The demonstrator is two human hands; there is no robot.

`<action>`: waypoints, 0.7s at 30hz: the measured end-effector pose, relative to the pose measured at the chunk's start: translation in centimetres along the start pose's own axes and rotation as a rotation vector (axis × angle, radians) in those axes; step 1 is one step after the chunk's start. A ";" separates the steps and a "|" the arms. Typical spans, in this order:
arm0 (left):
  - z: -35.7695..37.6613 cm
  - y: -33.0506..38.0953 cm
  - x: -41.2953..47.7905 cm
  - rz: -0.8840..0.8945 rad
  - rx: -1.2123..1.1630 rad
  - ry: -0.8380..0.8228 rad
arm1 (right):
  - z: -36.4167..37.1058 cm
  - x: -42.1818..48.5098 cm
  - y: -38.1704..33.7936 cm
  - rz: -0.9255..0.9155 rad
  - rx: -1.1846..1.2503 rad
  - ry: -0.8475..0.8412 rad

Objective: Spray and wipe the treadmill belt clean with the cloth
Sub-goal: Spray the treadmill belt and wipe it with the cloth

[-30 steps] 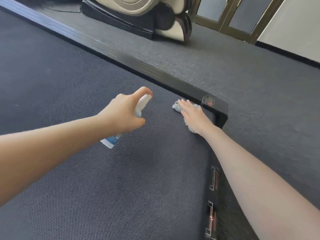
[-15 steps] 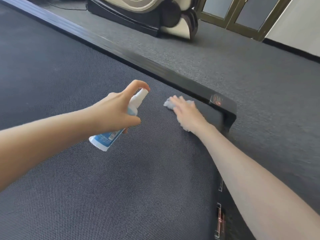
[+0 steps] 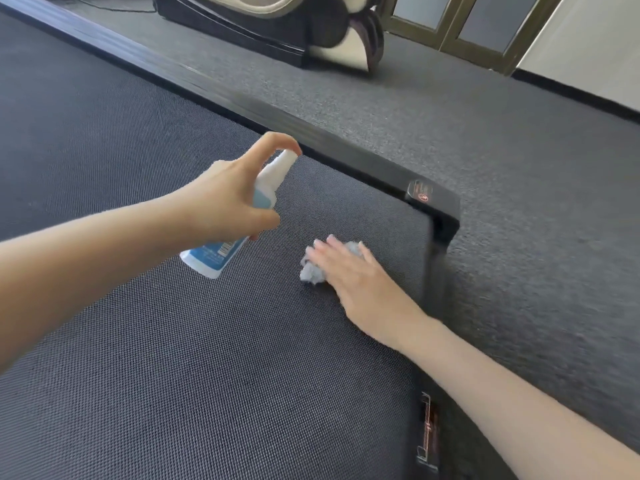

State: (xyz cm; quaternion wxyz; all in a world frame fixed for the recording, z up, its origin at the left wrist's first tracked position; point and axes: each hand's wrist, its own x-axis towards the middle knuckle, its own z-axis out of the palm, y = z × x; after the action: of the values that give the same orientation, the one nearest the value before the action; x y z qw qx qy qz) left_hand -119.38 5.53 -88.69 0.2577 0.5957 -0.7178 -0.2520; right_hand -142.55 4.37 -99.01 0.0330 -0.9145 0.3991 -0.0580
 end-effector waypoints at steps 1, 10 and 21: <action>0.2 0.1 0.0 0.001 0.010 0.009 | -0.1 1.0 1.3 0.049 0.024 0.002; 1.0 -0.5 -0.6 -0.020 -0.041 0.110 | -2.0 7.3 11.8 0.382 0.188 0.057; 0.4 -0.7 -1.9 0.019 -0.066 0.132 | -1.9 1.4 4.1 0.134 0.223 0.017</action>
State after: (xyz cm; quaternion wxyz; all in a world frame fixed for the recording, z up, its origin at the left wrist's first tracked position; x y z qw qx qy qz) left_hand -118.83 7.33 -89.59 0.3266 0.5952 -0.6962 -0.2331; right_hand -144.88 0.50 -97.42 0.1351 -0.8759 0.4504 -0.1075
